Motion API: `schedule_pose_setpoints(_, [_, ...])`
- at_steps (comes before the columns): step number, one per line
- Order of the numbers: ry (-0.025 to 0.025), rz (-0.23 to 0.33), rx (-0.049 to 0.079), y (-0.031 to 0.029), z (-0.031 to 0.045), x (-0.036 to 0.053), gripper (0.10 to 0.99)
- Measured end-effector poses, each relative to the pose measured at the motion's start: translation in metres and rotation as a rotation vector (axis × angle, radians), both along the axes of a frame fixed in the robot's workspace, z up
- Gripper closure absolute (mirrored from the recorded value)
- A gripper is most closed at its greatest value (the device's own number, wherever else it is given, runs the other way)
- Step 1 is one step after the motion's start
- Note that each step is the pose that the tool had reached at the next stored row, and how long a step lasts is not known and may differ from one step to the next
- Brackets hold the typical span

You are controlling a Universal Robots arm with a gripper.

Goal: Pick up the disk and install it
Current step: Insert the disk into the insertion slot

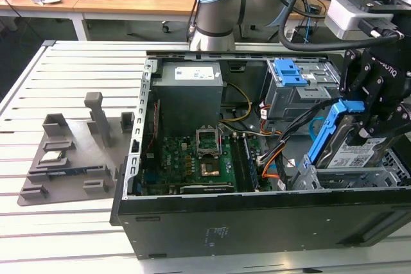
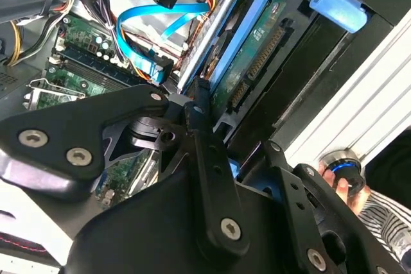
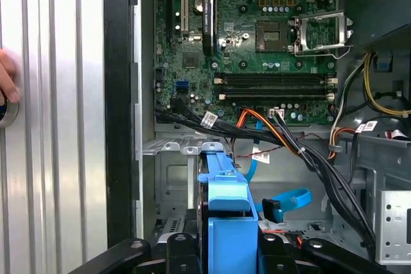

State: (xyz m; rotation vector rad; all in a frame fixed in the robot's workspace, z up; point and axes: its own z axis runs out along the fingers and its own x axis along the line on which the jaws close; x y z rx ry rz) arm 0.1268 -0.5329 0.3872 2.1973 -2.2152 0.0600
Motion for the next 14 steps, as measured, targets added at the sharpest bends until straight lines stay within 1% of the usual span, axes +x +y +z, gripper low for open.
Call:
schedule_pose_setpoints(2, [-0.0001, 0.0, 0.0, 0.0, -0.0002, 0.0001, 0.71])
schedule_pose_setpoints(3, [0.0001, 0.0, 0.0, 0.0, -0.0004, 0.0, 0.651])
schedule_pose_setpoints(4, [0.0001, 0.0, 0.0, 0.0, -0.0005, 0.0, 0.651])
schedule_pose_setpoints(5, [0.0, 0.0, 0.0, 0.0, -0.0005, 0.0, 0.588])
schedule_pose_setpoints(9, [0.0, 0.0, 0.0, 0.0, -0.001, 0.0, 0.6])
schedule_pose_setpoints(14, [0.0, 0.0, 0.0, 0.0, -0.0015, 0.0, 0.91])
